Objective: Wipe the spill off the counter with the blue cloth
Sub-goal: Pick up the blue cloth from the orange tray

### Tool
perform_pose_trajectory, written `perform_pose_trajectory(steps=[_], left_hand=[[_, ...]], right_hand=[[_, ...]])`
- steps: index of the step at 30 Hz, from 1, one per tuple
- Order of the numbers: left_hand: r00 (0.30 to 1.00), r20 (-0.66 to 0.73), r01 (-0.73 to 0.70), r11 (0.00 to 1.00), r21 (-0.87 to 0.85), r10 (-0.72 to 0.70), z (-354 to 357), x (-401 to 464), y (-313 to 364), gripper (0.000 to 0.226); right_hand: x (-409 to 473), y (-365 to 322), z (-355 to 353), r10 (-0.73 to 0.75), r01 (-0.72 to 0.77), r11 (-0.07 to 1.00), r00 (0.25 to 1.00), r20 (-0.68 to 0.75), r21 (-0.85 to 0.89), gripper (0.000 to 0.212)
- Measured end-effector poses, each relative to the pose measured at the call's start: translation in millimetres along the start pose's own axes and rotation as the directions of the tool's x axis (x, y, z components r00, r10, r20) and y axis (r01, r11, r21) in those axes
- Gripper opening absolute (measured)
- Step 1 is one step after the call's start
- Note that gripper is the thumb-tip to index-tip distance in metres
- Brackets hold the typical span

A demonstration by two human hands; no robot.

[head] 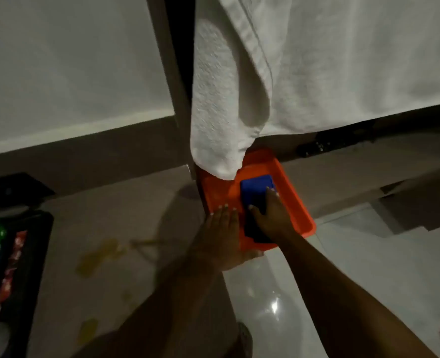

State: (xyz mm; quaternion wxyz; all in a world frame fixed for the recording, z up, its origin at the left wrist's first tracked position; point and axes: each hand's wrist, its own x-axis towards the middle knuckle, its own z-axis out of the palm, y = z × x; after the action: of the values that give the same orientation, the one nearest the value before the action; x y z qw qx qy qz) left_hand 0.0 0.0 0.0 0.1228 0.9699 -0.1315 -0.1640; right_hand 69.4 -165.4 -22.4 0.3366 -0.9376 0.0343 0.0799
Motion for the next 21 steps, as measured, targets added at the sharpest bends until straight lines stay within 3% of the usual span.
perform_pose_trajectory(steps=[5, 9, 12, 15, 16, 18, 19, 21], left_hand=[[0.999, 0.048, 0.007, 0.992, 0.123, -0.013, 19, 25, 2, 0.142], [0.996, 0.071, 0.039, 0.988, 0.146, -0.049, 22, 30, 4, 0.147], [0.993, 0.097, 0.053, 0.988, 0.148, -0.068, 20, 31, 5, 0.147], [0.993, 0.095, 0.050, 0.990, 0.134, -0.064, 18, 30, 3, 0.147], [0.994, 0.095, 0.050, 0.990, 0.129, -0.062, 18, 29, 2, 0.147], [0.994, 0.095, 0.032, 0.992, 0.124, -0.044, 18, 29, 1, 0.145], [0.995, 0.090, 0.025, 0.992, 0.124, -0.036, 17, 29, 0, 0.144], [0.998, 0.066, 0.012, 0.993, 0.115, -0.020, 17, 27, -2, 0.140]], right_hand=[[27, 12, 35, -0.021, 0.057, 0.931, 0.994, 0.106, -0.359, 0.070], [32, 16, 47, 0.006, 0.006, 0.953, 0.999, 0.041, -0.304, 0.066], [37, 15, 43, 0.012, -0.015, 0.999, 0.998, -0.064, -0.047, 0.052], [34, 19, 26, 0.079, -0.049, 0.953, 0.993, -0.089, 0.300, 0.046], [31, 18, 16, 0.138, -0.095, 0.895, 0.988, -0.066, 0.437, 0.044], [27, 12, -8, 0.271, -0.201, 0.640, 0.962, 0.027, 0.741, 0.039], [27, 11, -20, 0.336, -0.239, 0.497, 0.939, 0.069, 0.834, 0.034], [24, 8, -44, 0.417, -0.280, 0.342, 0.901, 0.122, 0.897, 0.021]])
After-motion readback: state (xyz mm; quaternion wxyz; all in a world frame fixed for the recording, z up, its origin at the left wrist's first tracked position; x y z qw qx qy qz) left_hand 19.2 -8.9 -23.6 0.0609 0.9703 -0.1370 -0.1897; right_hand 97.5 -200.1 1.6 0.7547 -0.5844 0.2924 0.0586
